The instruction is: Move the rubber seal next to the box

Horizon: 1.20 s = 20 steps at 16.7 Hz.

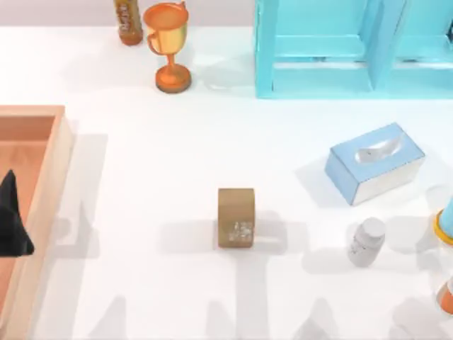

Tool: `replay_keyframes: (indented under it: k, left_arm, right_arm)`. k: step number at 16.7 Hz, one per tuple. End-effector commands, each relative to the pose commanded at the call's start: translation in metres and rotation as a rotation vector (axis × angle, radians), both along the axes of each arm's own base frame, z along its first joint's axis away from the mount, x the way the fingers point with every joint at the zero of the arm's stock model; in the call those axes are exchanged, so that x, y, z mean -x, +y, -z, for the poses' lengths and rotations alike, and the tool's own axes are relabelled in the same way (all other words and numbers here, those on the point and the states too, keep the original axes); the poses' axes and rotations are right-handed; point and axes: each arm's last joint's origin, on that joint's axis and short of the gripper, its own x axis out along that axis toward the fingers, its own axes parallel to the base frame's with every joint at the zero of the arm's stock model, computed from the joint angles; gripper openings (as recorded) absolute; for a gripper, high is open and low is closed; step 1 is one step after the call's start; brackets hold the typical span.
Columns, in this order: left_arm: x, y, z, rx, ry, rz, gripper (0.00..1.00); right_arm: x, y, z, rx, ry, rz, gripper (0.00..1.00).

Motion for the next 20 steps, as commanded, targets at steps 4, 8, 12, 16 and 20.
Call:
replay_keyframes:
  k: [4,8,12,16,20]
  left_arm:
    - [-0.02,-0.014,-0.044,0.068,0.219,0.074,1.0]
    - [-0.061,-0.042,-0.087,0.117,0.495,0.135,1.0]
    - [-0.116,-0.092,-0.111,0.121,0.79,0.158,1.0]
    - [-0.164,-0.157,-0.106,0.071,1.059,0.136,1.0]
    - [-0.192,-0.221,-0.078,-0.014,1.266,0.084,1.0]
  right_arm:
    - [0.0,0.0,0.0,0.0,0.0,0.0,1.0]
    - [0.0,0.0,0.0,0.0,0.0,0.0,1.0]
    - [0.0,0.0,0.0,0.0,0.0,0.0,1.0]
    - [0.0,0.0,0.0,0.0,0.0,0.0,1.0]
    - [0.0,0.0,0.0,0.0,0.0,0.0,1.0]
